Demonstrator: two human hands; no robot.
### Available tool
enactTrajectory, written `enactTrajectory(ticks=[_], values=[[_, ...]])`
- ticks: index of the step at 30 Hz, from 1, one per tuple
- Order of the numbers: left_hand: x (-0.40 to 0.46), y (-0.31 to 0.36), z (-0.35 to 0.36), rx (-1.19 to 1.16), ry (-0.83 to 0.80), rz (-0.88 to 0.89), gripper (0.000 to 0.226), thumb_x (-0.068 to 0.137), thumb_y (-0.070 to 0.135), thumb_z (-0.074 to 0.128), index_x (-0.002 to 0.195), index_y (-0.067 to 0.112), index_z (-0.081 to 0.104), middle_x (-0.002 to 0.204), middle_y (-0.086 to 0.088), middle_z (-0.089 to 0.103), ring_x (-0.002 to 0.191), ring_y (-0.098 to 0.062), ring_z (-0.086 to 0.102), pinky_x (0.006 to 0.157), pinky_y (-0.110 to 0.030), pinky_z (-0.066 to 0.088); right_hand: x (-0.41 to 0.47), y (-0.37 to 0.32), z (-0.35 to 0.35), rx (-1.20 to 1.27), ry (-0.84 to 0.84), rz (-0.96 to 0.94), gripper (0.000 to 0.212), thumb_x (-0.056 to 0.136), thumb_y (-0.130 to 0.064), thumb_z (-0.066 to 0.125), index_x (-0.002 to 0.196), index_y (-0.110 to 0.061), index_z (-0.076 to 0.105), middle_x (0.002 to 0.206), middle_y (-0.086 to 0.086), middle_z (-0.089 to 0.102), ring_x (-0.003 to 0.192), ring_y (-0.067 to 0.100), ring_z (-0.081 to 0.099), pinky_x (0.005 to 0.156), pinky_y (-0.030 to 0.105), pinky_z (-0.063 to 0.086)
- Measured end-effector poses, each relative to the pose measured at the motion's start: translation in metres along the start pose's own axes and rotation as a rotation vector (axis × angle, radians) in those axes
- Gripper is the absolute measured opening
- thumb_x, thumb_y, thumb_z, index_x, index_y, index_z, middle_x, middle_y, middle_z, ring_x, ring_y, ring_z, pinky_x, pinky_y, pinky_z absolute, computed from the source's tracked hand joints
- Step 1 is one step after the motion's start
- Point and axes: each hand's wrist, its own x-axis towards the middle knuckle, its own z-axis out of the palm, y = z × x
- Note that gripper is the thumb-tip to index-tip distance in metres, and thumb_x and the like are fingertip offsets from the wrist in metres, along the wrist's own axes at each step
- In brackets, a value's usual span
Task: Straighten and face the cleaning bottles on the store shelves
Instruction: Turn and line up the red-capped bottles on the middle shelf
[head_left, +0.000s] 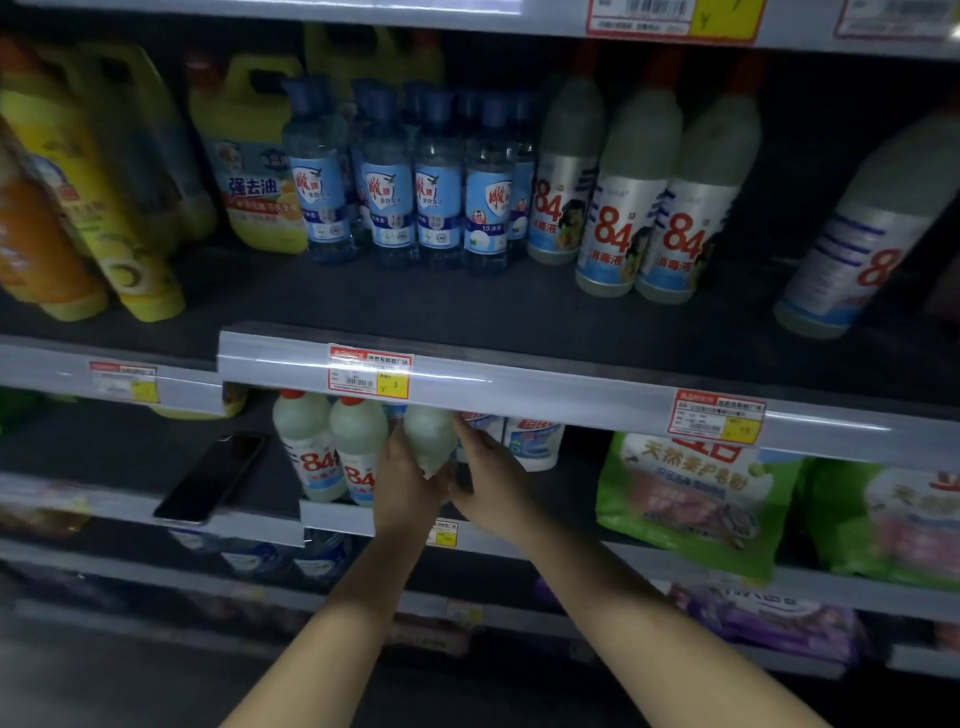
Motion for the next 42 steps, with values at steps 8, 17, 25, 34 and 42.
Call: enactTrajectory(ticks=[8, 17, 25, 34, 42], values=[[0.008, 0.01, 0.011, -0.07, 0.141, -0.07, 0.057, 0.068, 0.024, 0.077, 0.115, 0.009, 0.049, 0.108, -0.011, 0.063, 0.099, -0.028, 0.06, 0.077, -0.029, 0.045, -0.004, 0.001, -0.008, -0.002, -0.019, -0.006, 0.086, 0.085, -0.015, 0.061, 0.149, -0.025, 0.004, 0.134, 0.012, 0.049, 0.111, 0.026, 0.055, 0.088, 0.032, 0.047], [-0.031, 0.01, -0.012, -0.182, 0.073, -0.008, 0.06, 0.066, 0.009, 0.078, 0.116, 0.014, 0.046, 0.104, 0.0, 0.06, 0.097, -0.021, 0.059, 0.073, -0.029, 0.043, -0.011, -0.004, -0.014, -0.057, -0.005, -0.104, 0.061, 0.085, -0.02, 0.061, 0.14, -0.017, 0.034, 0.135, 0.009, 0.051, 0.12, 0.026, 0.052, 0.097, 0.039, 0.046], [-0.055, 0.058, -0.084, -0.219, 0.078, 0.117, 0.062, 0.059, 0.027, 0.082, 0.109, 0.031, 0.046, 0.096, 0.016, 0.058, 0.088, -0.001, 0.058, 0.073, -0.014, 0.043, -0.039, -0.045, -0.052, 0.085, 0.192, -0.317, 0.05, 0.077, -0.025, 0.07, 0.124, -0.016, 0.053, 0.117, 0.004, 0.062, 0.103, 0.022, 0.06, 0.084, 0.04, 0.051], [-0.055, 0.144, -0.145, -0.198, 0.16, 0.529, 0.043, 0.053, 0.046, 0.068, 0.09, 0.043, 0.047, 0.09, 0.036, 0.058, 0.082, 0.012, 0.057, 0.064, -0.002, 0.042, -0.06, -0.1, -0.133, 0.327, 0.355, -0.463, 0.054, 0.072, -0.021, 0.077, 0.121, -0.01, 0.058, 0.109, 0.001, 0.064, 0.098, 0.008, 0.058, 0.084, 0.027, 0.05], [-0.019, 0.21, -0.135, -0.224, 0.245, 0.714, 0.051, 0.059, 0.044, 0.072, 0.099, 0.032, 0.044, 0.09, 0.028, 0.051, 0.085, 0.015, 0.053, 0.063, -0.003, 0.044, -0.055, -0.107, -0.184, 0.365, 0.597, -0.477, 0.045, 0.077, -0.026, 0.068, 0.118, -0.013, 0.057, 0.109, -0.002, 0.062, 0.096, 0.008, 0.058, 0.082, 0.024, 0.051]])
